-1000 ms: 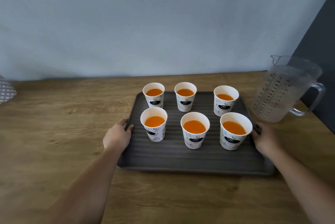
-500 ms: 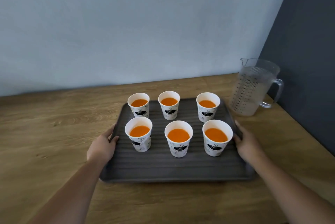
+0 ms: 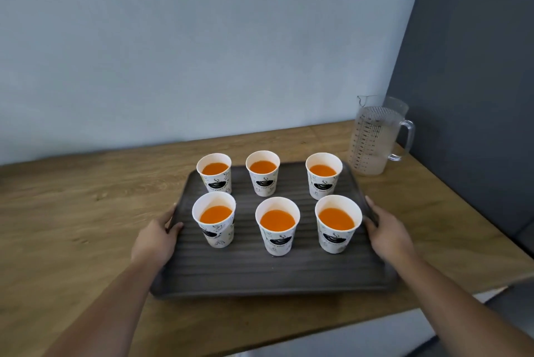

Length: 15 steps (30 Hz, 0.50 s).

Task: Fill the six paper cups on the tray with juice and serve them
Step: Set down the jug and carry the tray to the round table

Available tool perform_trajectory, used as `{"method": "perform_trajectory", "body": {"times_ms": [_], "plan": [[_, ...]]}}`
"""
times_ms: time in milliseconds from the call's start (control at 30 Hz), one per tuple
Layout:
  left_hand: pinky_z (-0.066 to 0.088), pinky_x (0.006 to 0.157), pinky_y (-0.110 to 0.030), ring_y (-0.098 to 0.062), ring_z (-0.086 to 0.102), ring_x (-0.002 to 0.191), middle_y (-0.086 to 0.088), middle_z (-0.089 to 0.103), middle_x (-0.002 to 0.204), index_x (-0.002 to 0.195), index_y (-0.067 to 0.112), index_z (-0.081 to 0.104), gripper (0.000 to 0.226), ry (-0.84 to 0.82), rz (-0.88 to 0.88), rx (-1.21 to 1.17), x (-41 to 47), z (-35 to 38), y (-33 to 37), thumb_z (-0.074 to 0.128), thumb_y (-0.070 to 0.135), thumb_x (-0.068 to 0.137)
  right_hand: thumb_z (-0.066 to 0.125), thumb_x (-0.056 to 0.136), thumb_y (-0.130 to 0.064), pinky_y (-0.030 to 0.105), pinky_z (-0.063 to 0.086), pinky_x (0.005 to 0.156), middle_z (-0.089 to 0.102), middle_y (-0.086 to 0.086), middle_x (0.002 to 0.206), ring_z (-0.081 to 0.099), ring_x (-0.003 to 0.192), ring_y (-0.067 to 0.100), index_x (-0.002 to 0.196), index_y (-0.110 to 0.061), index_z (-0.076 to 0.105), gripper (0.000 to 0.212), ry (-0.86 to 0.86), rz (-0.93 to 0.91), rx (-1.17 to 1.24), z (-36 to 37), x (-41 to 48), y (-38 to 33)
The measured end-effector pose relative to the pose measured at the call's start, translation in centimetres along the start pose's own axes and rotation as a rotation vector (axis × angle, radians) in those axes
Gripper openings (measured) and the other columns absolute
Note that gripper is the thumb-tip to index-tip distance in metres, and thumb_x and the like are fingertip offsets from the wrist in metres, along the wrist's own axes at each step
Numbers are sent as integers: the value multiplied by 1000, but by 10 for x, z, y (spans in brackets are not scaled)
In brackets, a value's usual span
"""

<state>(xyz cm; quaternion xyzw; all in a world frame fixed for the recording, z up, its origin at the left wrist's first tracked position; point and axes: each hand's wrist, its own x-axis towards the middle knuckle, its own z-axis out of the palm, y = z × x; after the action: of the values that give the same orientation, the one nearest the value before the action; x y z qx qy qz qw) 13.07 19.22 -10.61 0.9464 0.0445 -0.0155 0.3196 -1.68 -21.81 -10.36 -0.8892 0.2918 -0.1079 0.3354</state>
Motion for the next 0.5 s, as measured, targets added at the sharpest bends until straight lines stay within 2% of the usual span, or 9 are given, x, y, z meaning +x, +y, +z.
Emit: {"method": "perform_trajectory", "body": {"times_ms": [267,500], "plan": [[50,90,-41,-36,59,111,-13,67,118,140,39,41,50,35,11,29,-76,-11,8,54,34,93,46,96,-33,40,44,96,53,3,141,49,127,29,147,-30,33,52,-33,-1,-6,-43,-53,28],[47,92,-39,-36,58,113,-15,66,120,141,37,41,49,-7,32,28,-149,1,25,54,33,94,46,97,-32,40,46,93,54,4,139,52,124,30,147,-29,32,52,-20,16,0,-93,-107,70]]}}
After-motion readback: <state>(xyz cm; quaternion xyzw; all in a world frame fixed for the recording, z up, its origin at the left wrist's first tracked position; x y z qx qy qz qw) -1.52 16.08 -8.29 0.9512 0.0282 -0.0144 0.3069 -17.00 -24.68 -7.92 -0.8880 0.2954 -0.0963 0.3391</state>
